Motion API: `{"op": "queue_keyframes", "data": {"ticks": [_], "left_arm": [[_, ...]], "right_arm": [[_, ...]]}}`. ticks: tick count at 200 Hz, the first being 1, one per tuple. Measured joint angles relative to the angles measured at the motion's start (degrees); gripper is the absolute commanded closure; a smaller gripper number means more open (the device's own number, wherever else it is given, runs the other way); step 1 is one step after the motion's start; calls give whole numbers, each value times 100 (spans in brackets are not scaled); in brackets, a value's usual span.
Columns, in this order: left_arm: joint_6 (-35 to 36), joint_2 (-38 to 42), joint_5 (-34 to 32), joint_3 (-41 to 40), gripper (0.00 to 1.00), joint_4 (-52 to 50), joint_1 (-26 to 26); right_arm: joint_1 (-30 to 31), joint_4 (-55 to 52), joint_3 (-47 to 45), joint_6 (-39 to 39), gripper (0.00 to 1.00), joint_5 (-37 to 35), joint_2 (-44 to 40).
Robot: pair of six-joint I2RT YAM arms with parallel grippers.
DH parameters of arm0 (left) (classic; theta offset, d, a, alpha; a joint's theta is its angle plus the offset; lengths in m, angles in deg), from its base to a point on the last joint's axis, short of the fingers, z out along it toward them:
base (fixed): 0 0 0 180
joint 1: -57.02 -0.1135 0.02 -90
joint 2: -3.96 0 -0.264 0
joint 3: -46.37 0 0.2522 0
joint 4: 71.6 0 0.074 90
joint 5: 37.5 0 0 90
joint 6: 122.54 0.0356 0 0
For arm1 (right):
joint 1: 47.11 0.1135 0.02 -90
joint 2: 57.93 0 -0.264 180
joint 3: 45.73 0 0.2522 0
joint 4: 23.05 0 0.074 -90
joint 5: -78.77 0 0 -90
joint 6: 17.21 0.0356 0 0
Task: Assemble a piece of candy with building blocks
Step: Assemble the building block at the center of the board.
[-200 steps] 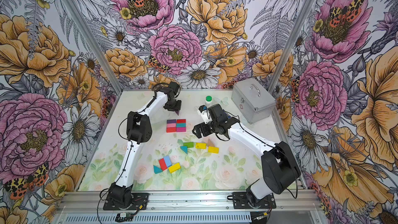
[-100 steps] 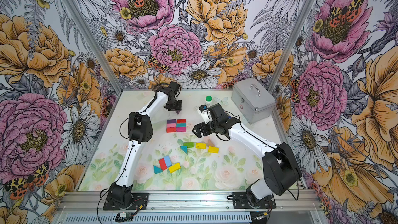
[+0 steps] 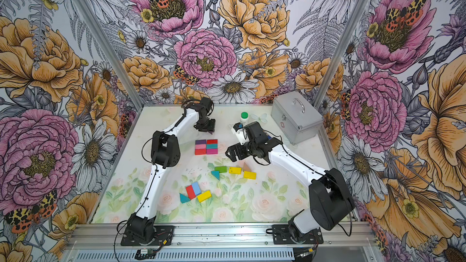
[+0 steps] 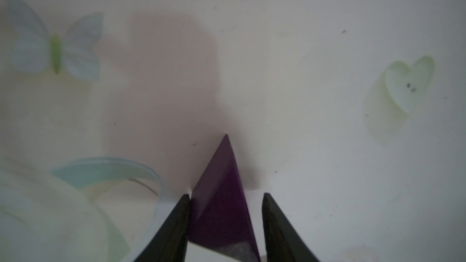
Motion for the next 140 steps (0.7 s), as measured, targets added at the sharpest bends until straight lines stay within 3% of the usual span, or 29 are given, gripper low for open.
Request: {"op": "queue_keyframes", "data": {"ticks": [86,106,140], "left_arm": [[111,79,-24,-85,53,0,326],[243,240,-116,-199,42,-33,313],[374,350,-140,-98,41,-55,236]], "right_arm": [[0,2,-17,0,1,2,0],[0,0,-33,0,1,0,0],[0,0,-35,2,1,0,0]]}}
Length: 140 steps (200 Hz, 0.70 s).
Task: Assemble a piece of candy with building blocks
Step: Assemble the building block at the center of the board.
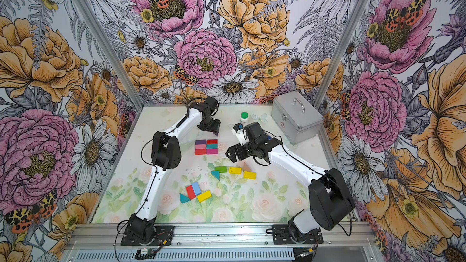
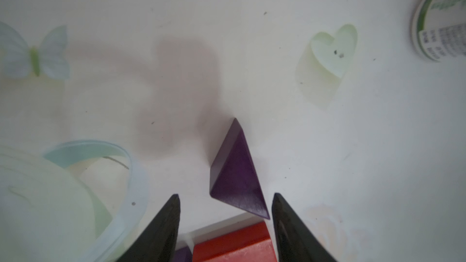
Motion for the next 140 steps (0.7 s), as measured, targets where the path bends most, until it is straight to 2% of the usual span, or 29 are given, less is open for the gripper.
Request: {"op": "queue_keyframes", "data": {"ticks": [65,140], "left_arm": [[140,-258,-66,1014,42,-28,142],[125,-1016,-481,1316,43,-33,291]], "right_arm": [[0,2,-31,46,1,-4,-26],[0,0,-79,216,1,-24,-81]]}}
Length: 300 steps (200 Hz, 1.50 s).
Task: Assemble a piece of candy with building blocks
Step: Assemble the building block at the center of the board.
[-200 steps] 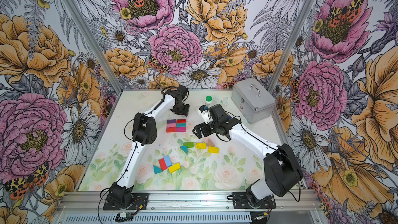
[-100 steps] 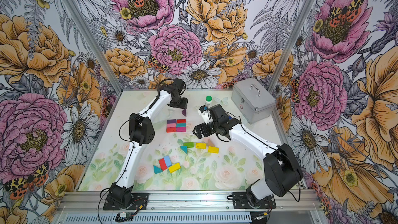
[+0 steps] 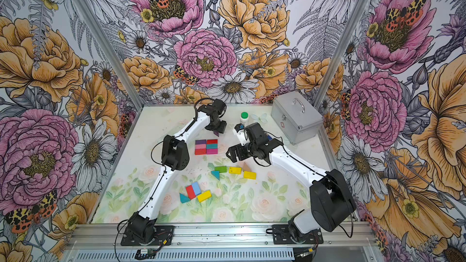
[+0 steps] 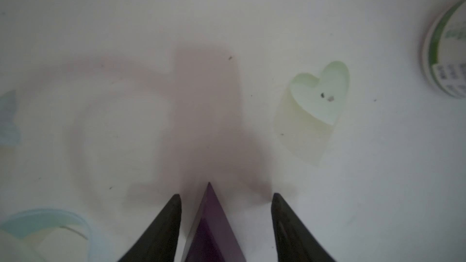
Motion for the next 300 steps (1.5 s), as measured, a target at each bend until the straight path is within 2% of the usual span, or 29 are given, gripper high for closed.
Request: {"op": "queue_keyframes", "data": {"ticks": [87,178,194,208,217,300], "left_arm": [[-7,-7,-133,9,44,4,-352],[-31,101,-225,-291,44,50,-442],[0,111,-225,-289,37,46,-450],[105,136,-229,-289,21,42,-446],[136,166,-234,-291,14,35,-426],[994,1318,-197,-1281,9,68,-57]], "right_arm": [[2,0,0,146,1,2,0],[13,0,0,153,1,0,0],[13,0,0,173,1,2,0],[13,0,0,197,1,0,0],[15,0,0,219,1,0,0],[286,0,0,321,1,-44,-11]]}}
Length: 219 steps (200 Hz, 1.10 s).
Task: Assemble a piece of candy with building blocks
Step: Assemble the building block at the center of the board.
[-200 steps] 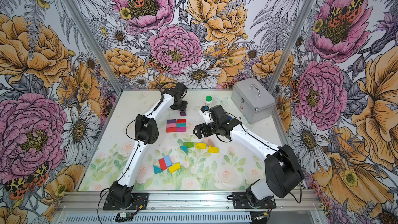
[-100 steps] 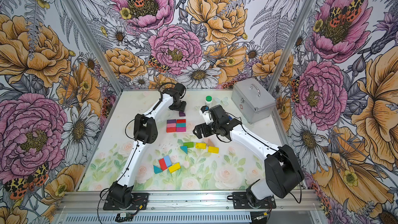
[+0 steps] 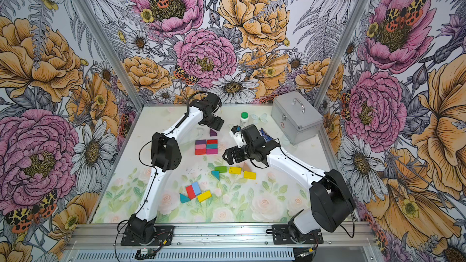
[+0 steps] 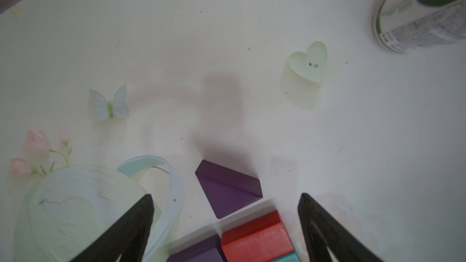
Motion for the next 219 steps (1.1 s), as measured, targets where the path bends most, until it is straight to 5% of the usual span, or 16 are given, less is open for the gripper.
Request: {"op": "queue_keyframes", "data": {"ticks": [172,219], "left_arm": [[1056,-144,883,-385,5,26,-219],[1062,-267,881,-223,5,24,-184]], "right_arm": [[79,28,-13,61,1,-162,-282],[487,925,-863,-225,0,-131,-485]]}}
